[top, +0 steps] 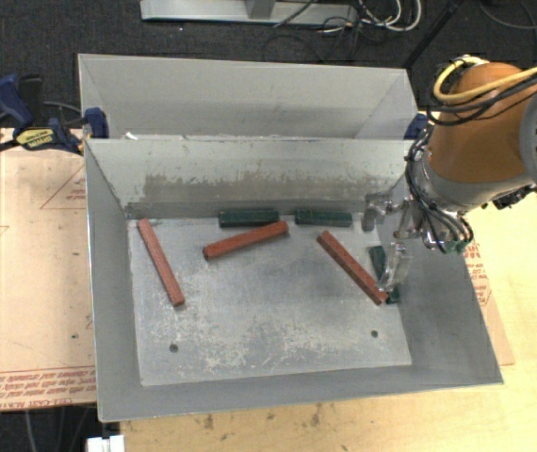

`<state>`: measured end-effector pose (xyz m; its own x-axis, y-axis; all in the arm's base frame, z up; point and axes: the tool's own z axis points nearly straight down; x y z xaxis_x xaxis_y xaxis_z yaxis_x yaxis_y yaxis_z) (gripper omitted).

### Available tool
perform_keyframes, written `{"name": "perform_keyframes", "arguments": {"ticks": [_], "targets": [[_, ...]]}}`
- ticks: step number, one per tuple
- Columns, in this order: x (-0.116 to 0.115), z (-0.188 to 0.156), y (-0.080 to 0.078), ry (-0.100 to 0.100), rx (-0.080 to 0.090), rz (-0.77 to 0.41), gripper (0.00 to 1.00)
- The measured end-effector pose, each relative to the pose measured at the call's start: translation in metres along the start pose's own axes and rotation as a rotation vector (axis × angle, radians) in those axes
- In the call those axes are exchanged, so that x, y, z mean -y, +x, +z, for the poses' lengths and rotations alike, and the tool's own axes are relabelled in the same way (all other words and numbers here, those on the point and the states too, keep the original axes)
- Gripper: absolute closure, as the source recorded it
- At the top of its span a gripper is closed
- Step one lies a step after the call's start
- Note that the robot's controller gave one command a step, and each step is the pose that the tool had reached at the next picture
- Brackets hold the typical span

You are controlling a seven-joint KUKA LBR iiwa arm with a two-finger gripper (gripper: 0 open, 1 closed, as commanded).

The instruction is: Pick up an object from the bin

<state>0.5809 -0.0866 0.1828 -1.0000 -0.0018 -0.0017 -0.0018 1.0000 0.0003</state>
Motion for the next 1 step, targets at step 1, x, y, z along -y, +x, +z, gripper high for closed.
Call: {"name": "perform_keyframes", "arguments": {"ticks": [1], "targets": [[0.0200,0.0645,0.0678,-0.001,-0.012,0.001,0.00]]}}
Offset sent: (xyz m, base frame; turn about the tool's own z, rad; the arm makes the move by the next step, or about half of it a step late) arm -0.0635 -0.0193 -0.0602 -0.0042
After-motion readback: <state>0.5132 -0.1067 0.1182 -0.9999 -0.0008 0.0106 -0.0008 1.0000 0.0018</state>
